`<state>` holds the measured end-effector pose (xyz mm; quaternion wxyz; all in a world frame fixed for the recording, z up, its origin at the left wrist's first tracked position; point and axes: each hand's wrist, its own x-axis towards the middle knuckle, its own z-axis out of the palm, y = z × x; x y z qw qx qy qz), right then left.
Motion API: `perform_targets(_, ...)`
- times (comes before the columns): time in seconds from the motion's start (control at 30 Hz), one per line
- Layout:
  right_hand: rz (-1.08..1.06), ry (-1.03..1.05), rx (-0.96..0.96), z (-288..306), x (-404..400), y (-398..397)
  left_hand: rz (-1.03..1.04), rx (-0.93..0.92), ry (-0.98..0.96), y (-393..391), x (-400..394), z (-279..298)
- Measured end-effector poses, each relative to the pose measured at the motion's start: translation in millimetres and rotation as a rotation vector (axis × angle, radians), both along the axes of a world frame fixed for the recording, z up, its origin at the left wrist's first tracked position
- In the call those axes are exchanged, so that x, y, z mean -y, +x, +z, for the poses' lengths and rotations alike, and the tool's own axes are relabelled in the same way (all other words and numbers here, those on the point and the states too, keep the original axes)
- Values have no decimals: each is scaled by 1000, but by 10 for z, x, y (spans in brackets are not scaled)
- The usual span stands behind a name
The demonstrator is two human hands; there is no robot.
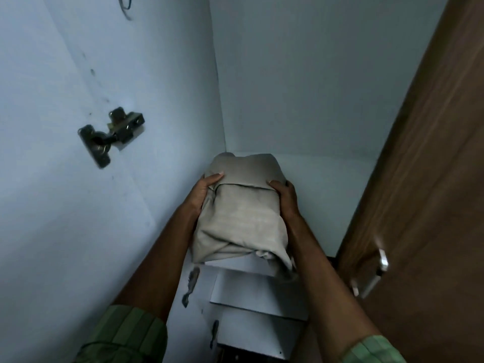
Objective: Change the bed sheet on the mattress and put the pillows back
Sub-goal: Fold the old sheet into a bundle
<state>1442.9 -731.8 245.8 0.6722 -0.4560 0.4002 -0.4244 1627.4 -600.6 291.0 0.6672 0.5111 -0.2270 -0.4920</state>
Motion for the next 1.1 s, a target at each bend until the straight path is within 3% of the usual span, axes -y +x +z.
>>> perform_targets(0.1, 10, -49, -101, 127, 338, 273, -22, 215, 35, 352, 462, 117)
perform_targets(0.13, 34, -91, -227, 120, 429, 366, 26, 403, 109, 486, 606, 113)
perform_targets(0.2, 71, -292, -688, -7, 580, 520, 89, 992, 270, 736, 823, 11)
perform_targets(0.27, 101, -537, -990, -208, 620, 637, -15, 1411, 281, 787, 989, -189)
perform_targets(0.4, 220, -640, -1103, -634, 501, 876, -296, 1524, 508, 489, 1238, -762)
perform_targets(0.53, 250, -675, -1223, -740, 588, 947, -243, 1572, 610, 467, 1368, -1169)
perform_targets(0.67, 361, -653, -1207, -557, 900, 970, -301, 1532, 617, 538, 1577, -1042)
perform_targets(0.77, 424, -554, -1188, -297, 924, 909, -407, 1483, 615, 663, 1609, -893)
perform_targets(0.93, 160, -392, -1247, -57, 664, 721, -583, 1458, 620, 802, 1515, -675)
perform_targets(1.03, 390, -132, -1265, -20, 631, 556, -697, 1475, 579, 723, 1407, -624)
perform_targets(1.1, 598, 81, -1176, -48, 559, 514, -710, 1532, 545, 637, 1325, -686)
